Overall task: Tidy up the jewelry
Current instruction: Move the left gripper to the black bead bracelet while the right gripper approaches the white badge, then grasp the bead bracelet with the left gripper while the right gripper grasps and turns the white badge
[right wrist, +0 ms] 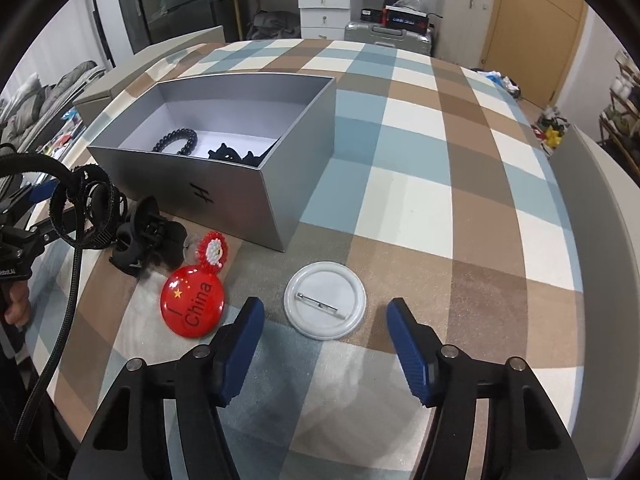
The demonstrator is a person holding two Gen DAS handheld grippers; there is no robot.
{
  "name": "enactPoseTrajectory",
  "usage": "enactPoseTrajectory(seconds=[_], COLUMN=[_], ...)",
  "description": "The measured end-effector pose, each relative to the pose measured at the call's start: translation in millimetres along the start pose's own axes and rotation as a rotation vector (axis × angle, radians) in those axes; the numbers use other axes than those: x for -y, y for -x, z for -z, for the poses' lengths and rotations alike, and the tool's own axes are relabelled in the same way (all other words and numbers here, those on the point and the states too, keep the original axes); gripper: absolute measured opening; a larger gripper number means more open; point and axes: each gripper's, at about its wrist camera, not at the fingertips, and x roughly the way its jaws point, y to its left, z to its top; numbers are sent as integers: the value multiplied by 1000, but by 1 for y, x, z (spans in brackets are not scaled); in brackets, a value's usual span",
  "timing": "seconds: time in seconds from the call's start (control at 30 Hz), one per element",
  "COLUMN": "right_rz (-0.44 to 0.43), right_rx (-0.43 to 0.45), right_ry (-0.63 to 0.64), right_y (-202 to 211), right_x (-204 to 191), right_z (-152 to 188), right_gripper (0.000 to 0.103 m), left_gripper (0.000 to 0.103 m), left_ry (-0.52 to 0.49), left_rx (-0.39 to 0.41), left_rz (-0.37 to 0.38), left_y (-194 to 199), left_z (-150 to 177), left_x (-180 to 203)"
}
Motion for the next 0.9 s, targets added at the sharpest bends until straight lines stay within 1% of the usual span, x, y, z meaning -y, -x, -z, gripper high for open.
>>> enactPoseTrajectory(seconds=[0.13,0.33,0.4,0.43,0.47,0.5,0.57,0.67,0.8,0.9], right_rz=[3,6,-2,-7,-10,-13,-3,6,-19,-31], right_rx=[9,14,15,15,18,22,30,40,76,94], right_ry=[6,26,34,38,43,45,60,65,49,38], right_y=[0,1,2,2,2,2,2,3,12,17], right_x=[-1,-5,-7,-8,-9,-10,-12,-13,-12,-11], right_z=[0,1,0,0,0,0,0,-1,-4,-7], right_gripper=[63,56,49,47,41,39,39,38,39,39], left_gripper=[102,102,102,102,102,102,102,102,102,102], left_ry=[7,10,9,6,4,1,-5,-8,9,4], left_rx=[-11,-23,-32,-37,-41,-45,-57,-80,-100,-104], left_rz=[2,3,2,4,6,11,16,4,2,10], left_y=[-2,-2,-3,-3,-3,-3,-5,-8,-11,-10], left_z=[1,2,2,3,3,3,4,5,6,6], left_x=[-1,-2,-1,0,1,2,3,5,3,3])
